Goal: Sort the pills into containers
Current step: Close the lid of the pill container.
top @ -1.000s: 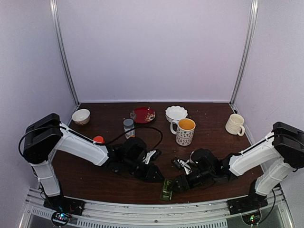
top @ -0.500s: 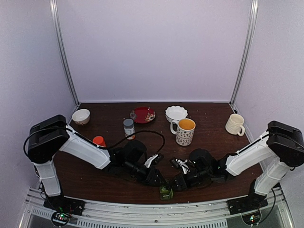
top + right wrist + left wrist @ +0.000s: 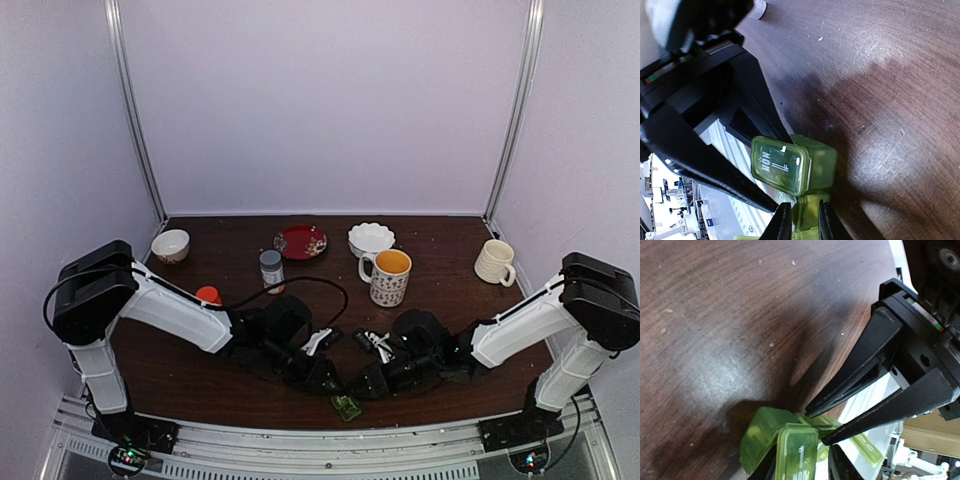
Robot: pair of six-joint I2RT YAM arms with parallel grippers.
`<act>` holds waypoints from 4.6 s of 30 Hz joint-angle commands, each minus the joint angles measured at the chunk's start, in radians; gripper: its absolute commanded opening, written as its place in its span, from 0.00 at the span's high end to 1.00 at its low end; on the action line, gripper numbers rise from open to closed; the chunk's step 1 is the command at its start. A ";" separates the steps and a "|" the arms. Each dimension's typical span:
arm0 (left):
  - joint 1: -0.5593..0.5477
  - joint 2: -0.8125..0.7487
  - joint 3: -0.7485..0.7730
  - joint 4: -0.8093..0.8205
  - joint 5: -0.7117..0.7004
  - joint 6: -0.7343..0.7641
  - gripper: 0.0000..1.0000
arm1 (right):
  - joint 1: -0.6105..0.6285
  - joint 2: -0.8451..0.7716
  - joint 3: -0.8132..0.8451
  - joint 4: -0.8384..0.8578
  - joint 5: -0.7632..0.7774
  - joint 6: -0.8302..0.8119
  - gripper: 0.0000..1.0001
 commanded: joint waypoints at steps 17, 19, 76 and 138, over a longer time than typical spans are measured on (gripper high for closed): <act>-0.010 -0.197 0.028 -0.306 -0.294 0.080 0.62 | -0.005 0.025 0.050 -0.133 0.001 -0.098 0.68; -0.009 -0.205 0.004 -0.307 -0.273 0.064 0.60 | -0.004 0.029 0.065 -0.155 -0.001 -0.115 0.68; -0.182 0.017 0.248 -0.638 -0.485 0.125 0.51 | 0.033 0.076 0.157 -0.348 0.059 -0.224 0.76; -0.203 0.037 0.289 -0.709 -0.635 0.092 0.51 | 0.051 0.101 0.175 -0.359 0.062 -0.239 0.79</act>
